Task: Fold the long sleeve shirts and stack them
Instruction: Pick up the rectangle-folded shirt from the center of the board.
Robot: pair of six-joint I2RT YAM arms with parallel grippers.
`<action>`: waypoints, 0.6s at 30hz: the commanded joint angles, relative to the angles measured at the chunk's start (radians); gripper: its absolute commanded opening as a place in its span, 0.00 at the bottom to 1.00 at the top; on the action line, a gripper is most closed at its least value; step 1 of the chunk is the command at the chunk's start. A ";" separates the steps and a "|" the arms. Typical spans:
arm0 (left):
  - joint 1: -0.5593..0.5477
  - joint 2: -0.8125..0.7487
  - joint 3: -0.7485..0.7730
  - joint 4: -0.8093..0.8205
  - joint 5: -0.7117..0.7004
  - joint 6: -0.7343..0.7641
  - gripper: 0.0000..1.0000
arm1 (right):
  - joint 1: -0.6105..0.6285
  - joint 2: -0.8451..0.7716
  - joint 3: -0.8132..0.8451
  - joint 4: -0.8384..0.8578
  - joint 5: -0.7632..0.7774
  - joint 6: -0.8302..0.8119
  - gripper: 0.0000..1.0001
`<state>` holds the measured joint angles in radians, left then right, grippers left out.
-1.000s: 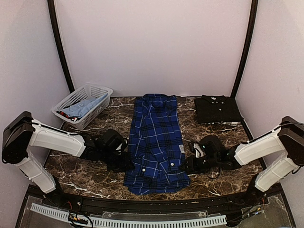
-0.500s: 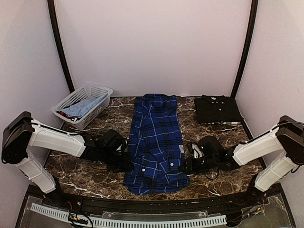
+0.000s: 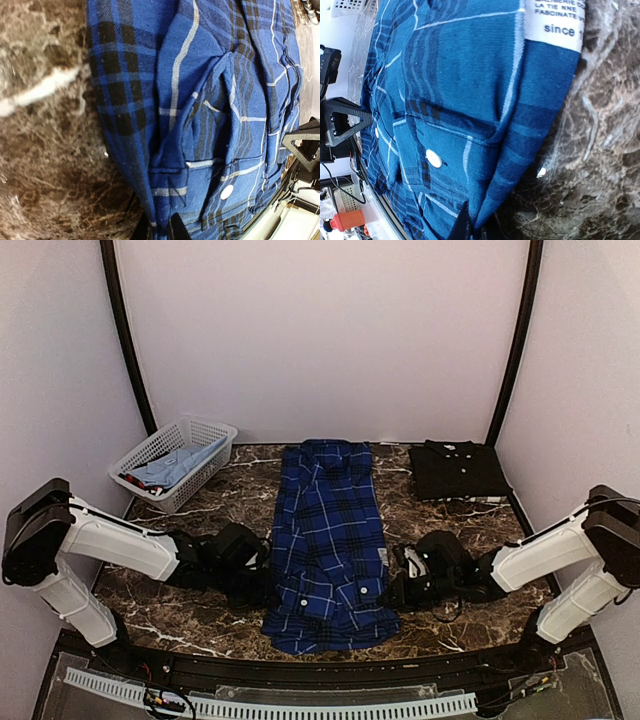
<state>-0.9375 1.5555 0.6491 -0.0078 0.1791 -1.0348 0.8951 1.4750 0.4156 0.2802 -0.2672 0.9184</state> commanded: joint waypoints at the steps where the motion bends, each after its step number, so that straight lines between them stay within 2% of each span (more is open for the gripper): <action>1: -0.028 0.029 -0.070 -0.133 0.024 -0.021 0.07 | 0.029 -0.036 -0.023 -0.013 0.004 0.023 0.02; 5: -0.057 0.003 -0.083 -0.137 0.023 -0.041 0.00 | 0.051 -0.075 -0.039 -0.015 0.006 0.049 0.00; 12: -0.101 -0.115 -0.107 -0.165 0.025 -0.075 0.00 | 0.078 -0.237 -0.048 -0.084 0.017 0.094 0.00; 18: -0.098 -0.162 -0.016 -0.215 0.018 -0.037 0.00 | 0.073 -0.280 0.055 -0.198 0.051 0.067 0.00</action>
<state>-1.0328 1.4208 0.5816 -0.1040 0.2012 -1.0950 0.9684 1.2022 0.3962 0.1509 -0.2611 0.9962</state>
